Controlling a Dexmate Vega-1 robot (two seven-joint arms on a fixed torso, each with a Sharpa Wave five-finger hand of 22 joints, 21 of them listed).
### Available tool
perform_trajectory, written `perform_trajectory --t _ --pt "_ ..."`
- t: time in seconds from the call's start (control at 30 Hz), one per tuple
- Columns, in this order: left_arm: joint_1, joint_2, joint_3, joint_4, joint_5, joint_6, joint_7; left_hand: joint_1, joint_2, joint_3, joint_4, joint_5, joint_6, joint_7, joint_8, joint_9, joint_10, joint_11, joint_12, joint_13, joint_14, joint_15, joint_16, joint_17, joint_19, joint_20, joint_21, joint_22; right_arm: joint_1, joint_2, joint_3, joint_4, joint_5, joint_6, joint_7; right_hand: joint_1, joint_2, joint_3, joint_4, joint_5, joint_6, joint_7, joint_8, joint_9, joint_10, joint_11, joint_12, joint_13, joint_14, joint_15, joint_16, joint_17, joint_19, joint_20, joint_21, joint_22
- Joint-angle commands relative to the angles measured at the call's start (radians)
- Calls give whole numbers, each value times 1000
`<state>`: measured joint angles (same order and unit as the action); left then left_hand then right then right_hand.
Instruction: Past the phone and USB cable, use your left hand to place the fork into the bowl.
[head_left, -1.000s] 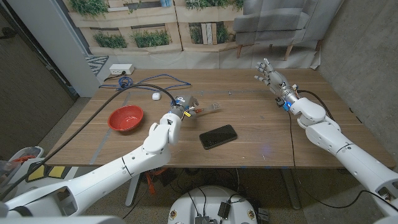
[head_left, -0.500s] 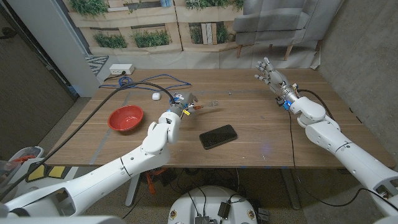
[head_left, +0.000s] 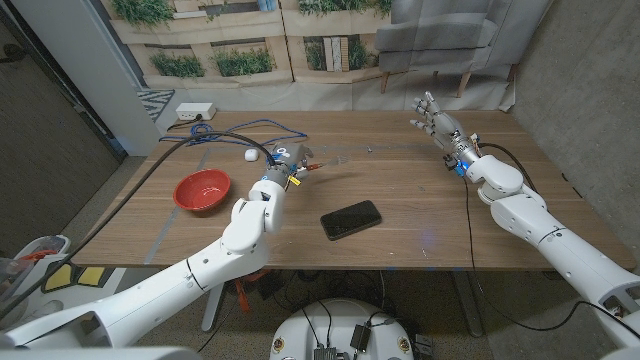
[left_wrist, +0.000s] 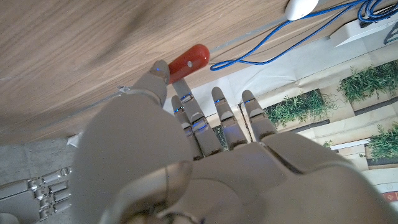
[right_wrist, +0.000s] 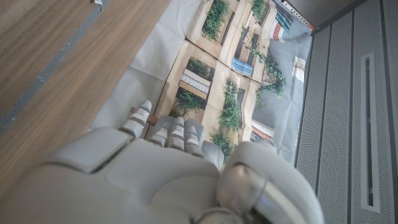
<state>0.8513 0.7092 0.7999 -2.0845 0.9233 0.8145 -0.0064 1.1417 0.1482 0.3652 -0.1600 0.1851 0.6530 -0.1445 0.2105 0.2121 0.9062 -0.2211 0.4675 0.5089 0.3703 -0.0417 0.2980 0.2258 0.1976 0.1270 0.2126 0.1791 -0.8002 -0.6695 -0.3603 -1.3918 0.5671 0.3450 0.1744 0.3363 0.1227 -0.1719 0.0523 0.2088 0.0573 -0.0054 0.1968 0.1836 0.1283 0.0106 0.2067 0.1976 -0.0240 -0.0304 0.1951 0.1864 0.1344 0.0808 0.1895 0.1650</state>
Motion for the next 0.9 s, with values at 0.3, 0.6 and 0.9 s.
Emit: perform_trajectory --t 0.3,0.6,0.9 --pt "73 34 -55 -78 44 61 8 6 2 -4 2 1 3 5 -4 1 2 -3 4 2 6 -129 2 3 5 0 0 3 7 18 -10 2 -11 -1 -17 -1 2 2 2 -3 10 -2 -1 6 7 -3 -3 5 1 -22 0 1 1 0 -2 5" --pt "98 62 -83 -111 57 72 -5 7 1 -3 2 1 3 4 -5 2 -1 -3 4 3 6 -130 0 3 6 0 0 3 14 36 -16 13 -19 11 -28 -1 2 3 2 -3 12 -2 0 6 8 -4 -2 5 1 -23 0 1 1 0 -2 5" --pt "128 72 -116 -129 52 76 8 5 3 -4 4 0 2 1 -6 2 -1 -3 5 3 7 -129 -2 3 6 0 -1 3 24 48 -22 21 -22 20 -26 -1 2 4 2 -3 13 -2 0 6 9 -4 -2 5 1 -23 0 1 1 1 -2 5"
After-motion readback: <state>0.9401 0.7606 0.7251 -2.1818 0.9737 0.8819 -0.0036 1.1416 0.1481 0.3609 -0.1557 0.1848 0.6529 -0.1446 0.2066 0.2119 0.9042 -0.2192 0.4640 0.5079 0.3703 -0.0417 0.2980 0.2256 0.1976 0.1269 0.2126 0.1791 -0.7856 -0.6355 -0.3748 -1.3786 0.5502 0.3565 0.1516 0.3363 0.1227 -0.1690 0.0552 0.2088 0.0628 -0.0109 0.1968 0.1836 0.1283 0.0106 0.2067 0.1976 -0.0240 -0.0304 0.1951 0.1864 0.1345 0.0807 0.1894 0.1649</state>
